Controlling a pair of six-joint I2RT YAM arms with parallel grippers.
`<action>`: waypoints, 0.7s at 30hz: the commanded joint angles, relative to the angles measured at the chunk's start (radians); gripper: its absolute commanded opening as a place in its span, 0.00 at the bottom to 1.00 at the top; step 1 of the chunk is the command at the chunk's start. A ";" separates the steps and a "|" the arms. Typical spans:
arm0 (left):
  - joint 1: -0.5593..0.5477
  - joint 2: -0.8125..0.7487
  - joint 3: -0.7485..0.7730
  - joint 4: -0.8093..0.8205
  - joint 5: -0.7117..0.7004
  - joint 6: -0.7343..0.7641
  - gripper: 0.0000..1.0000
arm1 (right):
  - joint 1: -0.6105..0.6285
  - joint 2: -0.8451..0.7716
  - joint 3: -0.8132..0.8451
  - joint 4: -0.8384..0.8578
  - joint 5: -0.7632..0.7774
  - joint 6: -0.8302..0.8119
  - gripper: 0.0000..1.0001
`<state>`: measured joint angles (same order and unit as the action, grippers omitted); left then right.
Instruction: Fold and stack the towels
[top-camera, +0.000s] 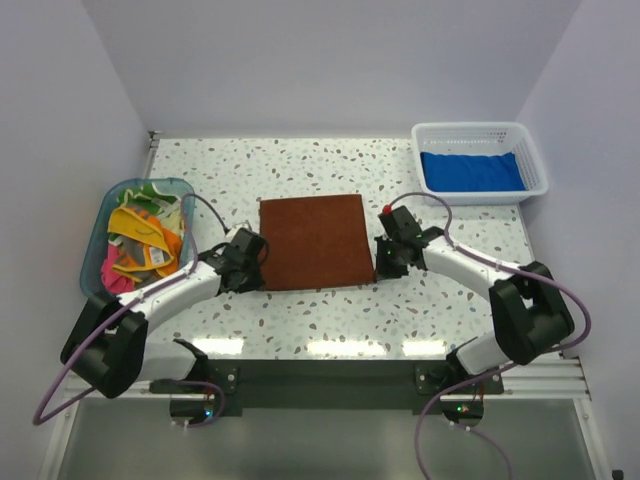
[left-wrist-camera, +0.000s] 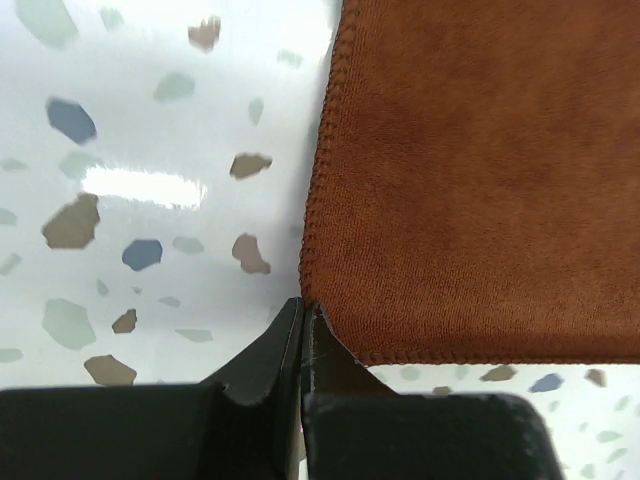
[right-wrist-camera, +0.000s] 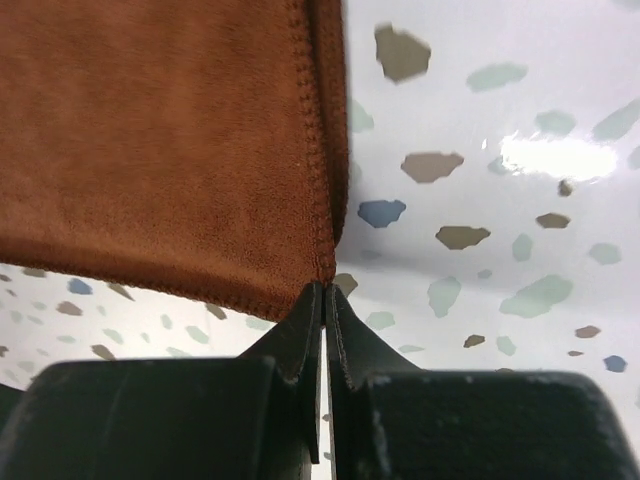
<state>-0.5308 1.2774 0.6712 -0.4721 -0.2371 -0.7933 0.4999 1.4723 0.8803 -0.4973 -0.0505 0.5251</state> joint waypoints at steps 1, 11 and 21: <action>0.000 0.025 -0.041 0.082 0.047 0.012 0.00 | 0.003 0.039 -0.056 0.083 -0.020 0.030 0.00; -0.018 0.051 -0.062 0.124 0.052 0.006 0.00 | 0.002 0.068 -0.069 0.097 0.023 0.023 0.00; -0.005 0.080 0.228 0.015 -0.022 0.057 0.00 | -0.006 0.057 0.227 -0.090 0.092 -0.072 0.00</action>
<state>-0.5453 1.3392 0.7277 -0.4530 -0.2031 -0.7811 0.5037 1.5452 0.9741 -0.5346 -0.0227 0.5079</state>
